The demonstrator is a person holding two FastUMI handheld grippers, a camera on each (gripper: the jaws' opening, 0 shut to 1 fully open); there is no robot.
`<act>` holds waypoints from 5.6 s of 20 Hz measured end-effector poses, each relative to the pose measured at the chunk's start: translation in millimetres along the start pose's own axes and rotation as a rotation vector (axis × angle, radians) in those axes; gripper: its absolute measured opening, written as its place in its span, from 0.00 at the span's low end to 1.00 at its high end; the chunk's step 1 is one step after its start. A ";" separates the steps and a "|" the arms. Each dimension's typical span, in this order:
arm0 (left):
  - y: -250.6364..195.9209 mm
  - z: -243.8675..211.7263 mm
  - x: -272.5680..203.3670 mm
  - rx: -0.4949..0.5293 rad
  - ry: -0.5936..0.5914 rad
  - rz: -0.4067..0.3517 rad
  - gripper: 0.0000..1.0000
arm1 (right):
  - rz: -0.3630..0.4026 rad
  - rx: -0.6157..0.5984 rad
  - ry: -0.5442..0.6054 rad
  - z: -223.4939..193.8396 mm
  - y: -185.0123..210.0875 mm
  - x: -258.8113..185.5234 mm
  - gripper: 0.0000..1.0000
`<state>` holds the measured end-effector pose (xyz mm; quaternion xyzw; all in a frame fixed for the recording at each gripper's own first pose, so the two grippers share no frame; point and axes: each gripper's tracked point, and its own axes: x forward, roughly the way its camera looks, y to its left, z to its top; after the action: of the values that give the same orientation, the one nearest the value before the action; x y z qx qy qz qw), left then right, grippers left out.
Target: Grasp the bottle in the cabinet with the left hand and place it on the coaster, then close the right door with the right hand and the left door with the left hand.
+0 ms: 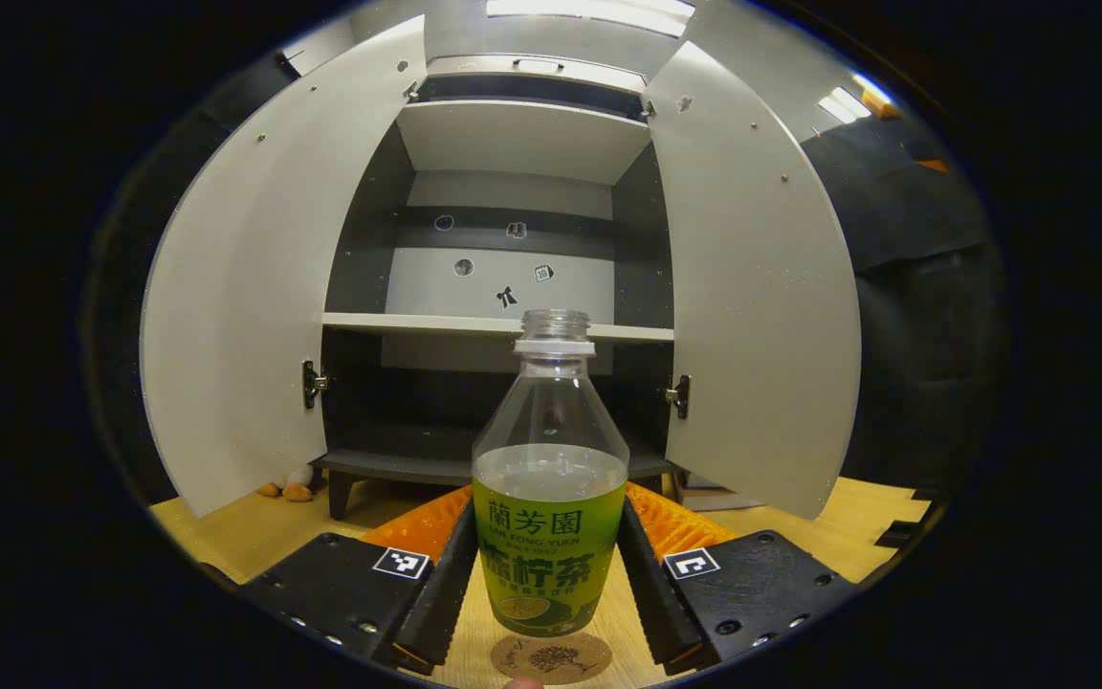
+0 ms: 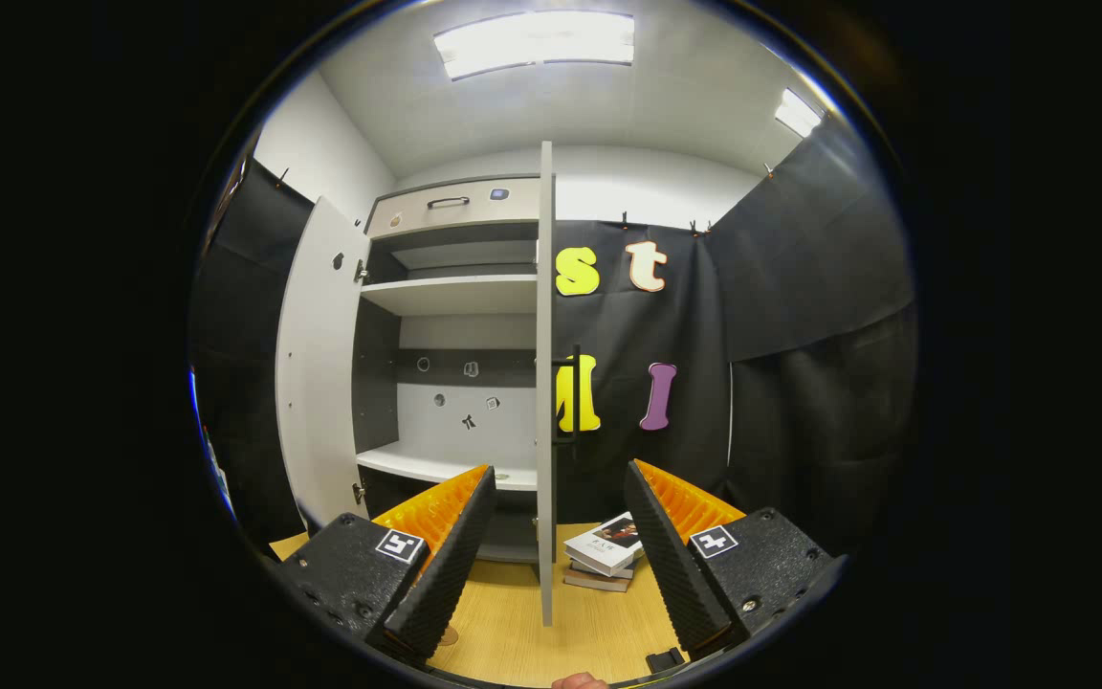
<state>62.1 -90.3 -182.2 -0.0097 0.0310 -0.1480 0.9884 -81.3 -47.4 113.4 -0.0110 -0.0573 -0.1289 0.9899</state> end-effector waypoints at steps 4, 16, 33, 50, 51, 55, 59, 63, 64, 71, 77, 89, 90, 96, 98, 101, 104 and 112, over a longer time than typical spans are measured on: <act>-5.6 -31.5 0.2 -0.013 0.040 0.009 0.73 | -0.044 0.004 0.020 5.0 -9.8 3.2 0.83; -7.6 -67.2 -3.8 -0.035 0.099 -0.010 0.75 | -0.107 -0.111 0.021 6.5 -20.9 1.5 0.83; -2.7 25.2 -17.4 -0.072 -0.005 -0.046 0.95 | -0.121 -0.058 0.052 -28.1 -40.7 11.9 0.83; 6.6 146.9 -81.1 -0.078 0.010 -0.005 0.95 | -0.023 0.113 -0.084 1.7 -77.9 126.0 0.83; 8.5 144.5 -83.3 -0.080 0.017 0.002 0.95 | -0.024 0.112 -0.083 10.0 -81.9 136.9 0.83; 18.6 136.3 -89.7 -0.095 0.027 0.048 0.90 | 0.010 0.166 -0.075 20.0 -77.1 168.3 0.83; 24.1 130.4 -92.0 -0.105 0.043 0.069 0.95 | 0.018 0.129 -0.048 10.8 -68.4 179.6 0.83; 35.4 137.0 -91.0 -0.080 0.026 0.091 0.95 | -0.001 0.139 -0.032 12.5 -63.4 177.7 0.82; 37.4 138.1 -89.3 -0.078 0.021 0.095 0.95 | -0.015 0.133 -0.028 12.6 -62.7 176.6 0.82; 41.4 150.5 -85.3 -0.096 -0.018 0.096 0.95 | 0.027 0.000 -0.046 19.5 -17.0 167.1 0.82; 49.1 148.0 -92.3 -0.078 -0.010 0.127 0.95 | 0.222 0.036 -0.040 8.8 64.5 180.4 0.82; 83.7 147.3 -110.7 -0.083 -0.002 0.226 0.95 | 0.286 0.085 -0.058 12.3 90.6 190.4 0.82; 81.9 147.6 -110.1 -0.092 0.002 0.217 0.95 | 0.284 0.083 -0.061 12.5 88.0 185.1 0.82; 68.2 160.8 -103.4 -0.077 -0.011 0.173 0.95 | 0.277 0.073 -0.051 -18.4 74.1 140.1 0.82; 60.3 165.1 -101.4 -0.066 -0.017 0.151 0.95 | 0.276 0.089 -0.037 -35.4 72.6 124.2 0.82; 41.4 166.4 -95.2 -0.051 -0.010 0.092 0.95 | 0.270 0.094 0.002 -67.0 69.6 103.5 0.82; 32.1 168.6 -89.2 -0.055 -0.014 0.073 0.95 | 0.238 0.091 0.050 -106.1 59.8 79.8 0.82; 86.8 228.0 -91.9 -0.143 -0.110 0.192 0.95 | 0.240 0.085 0.096 -135.6 53.8 56.5 0.82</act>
<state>14.4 21.9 48.2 -0.0853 -0.0119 -0.0494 0.9951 1.8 -14.7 -15.0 0.0303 -0.0137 -0.0071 0.9994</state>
